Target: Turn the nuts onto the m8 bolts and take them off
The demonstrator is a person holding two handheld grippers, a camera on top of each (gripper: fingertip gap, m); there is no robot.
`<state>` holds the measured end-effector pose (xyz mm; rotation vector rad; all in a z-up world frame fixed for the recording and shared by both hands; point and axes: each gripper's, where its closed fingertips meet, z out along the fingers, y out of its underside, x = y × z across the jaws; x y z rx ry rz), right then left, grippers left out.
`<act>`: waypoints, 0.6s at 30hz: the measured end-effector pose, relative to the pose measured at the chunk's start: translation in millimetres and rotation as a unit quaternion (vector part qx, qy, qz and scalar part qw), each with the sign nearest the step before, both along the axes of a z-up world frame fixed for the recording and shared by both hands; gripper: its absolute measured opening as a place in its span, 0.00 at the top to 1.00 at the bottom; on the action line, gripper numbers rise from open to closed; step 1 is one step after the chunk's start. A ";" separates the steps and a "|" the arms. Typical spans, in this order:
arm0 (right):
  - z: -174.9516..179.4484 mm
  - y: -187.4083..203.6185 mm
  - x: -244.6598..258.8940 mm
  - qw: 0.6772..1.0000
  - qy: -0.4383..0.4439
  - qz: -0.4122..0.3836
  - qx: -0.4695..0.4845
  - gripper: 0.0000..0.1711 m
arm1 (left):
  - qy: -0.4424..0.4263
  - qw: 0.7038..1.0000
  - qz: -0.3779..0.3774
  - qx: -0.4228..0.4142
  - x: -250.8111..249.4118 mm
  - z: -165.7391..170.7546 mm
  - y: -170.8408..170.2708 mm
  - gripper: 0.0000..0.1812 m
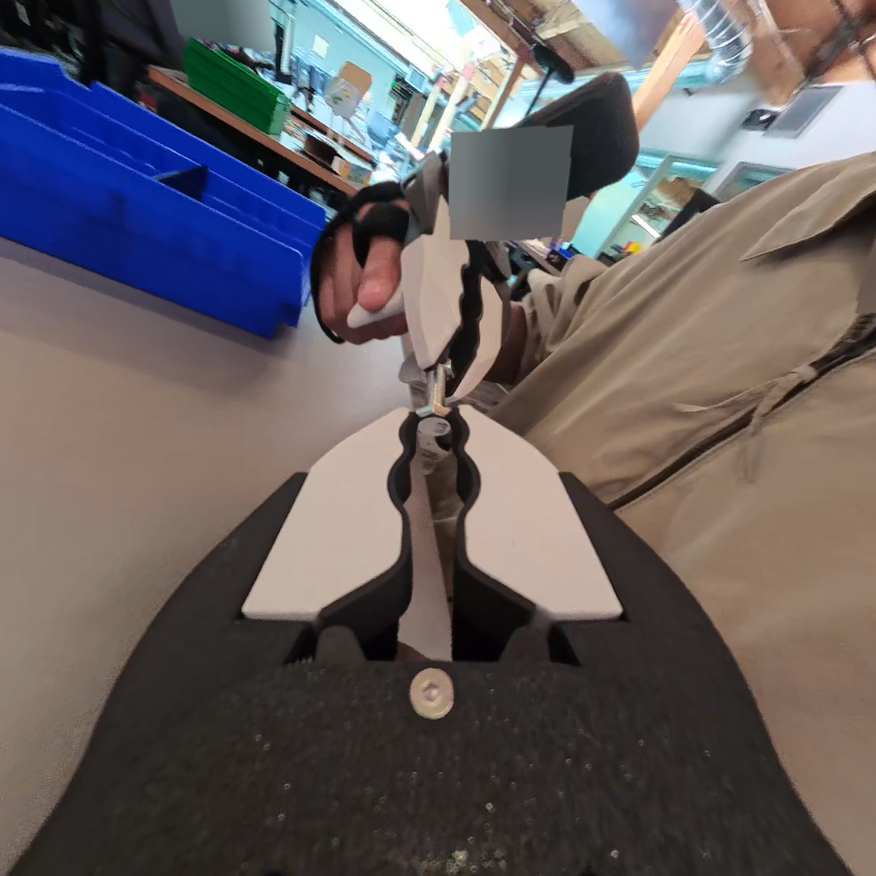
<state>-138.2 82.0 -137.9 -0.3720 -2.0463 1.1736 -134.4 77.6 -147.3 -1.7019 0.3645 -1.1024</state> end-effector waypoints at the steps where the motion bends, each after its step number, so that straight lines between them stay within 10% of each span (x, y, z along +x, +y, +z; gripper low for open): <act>1: -0.2 -0.7 1.4 1.000 0.014 0.004 0.019 0.91 | -0.013 1.000 -0.012 -0.007 1.6 -0.3 -1.0 0.92; 7: -2.8 -7.0 10.4 0.989 0.093 0.024 0.111 0.91 | -0.109 0.989 -0.086 -0.056 10.1 -3.5 -6.2 0.92; 18: -20.9 19.7 6.3 0.994 -0.067 -0.035 -0.085 0.74 | 0.065 0.997 0.031 0.021 -7.7 -10.2 11.9 0.92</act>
